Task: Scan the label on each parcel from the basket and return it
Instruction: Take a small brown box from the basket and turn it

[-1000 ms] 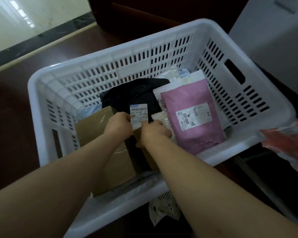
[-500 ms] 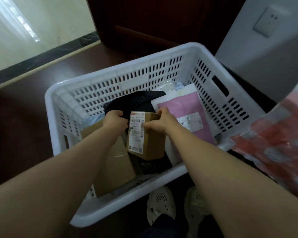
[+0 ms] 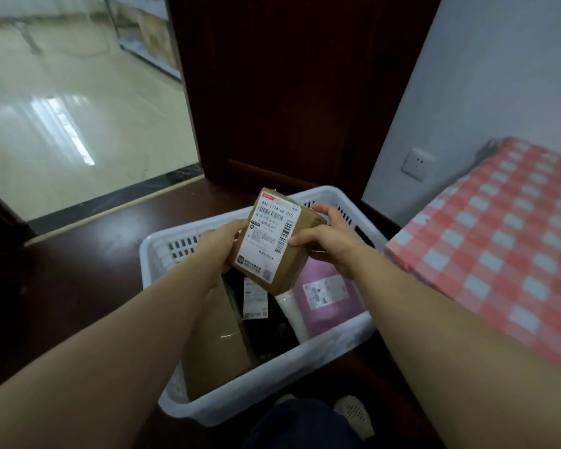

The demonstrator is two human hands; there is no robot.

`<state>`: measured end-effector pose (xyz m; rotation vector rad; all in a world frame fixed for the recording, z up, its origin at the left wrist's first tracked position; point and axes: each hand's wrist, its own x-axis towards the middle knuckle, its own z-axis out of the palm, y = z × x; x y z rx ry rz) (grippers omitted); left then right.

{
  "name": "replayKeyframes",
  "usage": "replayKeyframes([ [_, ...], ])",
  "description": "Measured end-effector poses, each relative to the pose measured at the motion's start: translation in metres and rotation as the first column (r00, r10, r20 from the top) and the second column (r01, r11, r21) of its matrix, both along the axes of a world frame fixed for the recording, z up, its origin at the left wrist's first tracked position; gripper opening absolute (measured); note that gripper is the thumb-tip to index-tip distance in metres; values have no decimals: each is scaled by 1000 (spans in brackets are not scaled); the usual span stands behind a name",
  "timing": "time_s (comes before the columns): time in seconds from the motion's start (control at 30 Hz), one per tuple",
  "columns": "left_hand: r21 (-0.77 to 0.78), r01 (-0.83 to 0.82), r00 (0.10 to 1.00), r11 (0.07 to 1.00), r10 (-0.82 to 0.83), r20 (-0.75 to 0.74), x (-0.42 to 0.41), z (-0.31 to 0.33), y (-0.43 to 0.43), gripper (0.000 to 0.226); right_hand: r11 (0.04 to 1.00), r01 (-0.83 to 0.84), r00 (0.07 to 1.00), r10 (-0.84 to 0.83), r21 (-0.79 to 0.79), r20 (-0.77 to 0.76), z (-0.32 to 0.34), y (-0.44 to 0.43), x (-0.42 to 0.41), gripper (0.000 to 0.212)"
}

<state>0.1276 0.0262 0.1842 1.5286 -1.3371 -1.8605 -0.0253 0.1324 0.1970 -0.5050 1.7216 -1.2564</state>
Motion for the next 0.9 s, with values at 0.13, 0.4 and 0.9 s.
replayKeyframes([
  [0.13, -39, 116, 987, 992, -120, -104, -2, 42, 30, 21, 998, 40, 998, -43, -51, -44, 46, 42, 0, 71],
  [0.4, -115, 461, 861, 880, -475, -181, -37, 108, 92, 32, 983, 147, 986, -155, -113, -61, 121, 133, -18, 75],
  [0.9, -152, 659, 653, 736, -661, -370, -99, 176, 237, 33, 882, 406, 911, -411, -239, 29, 181, 309, -43, 75],
])
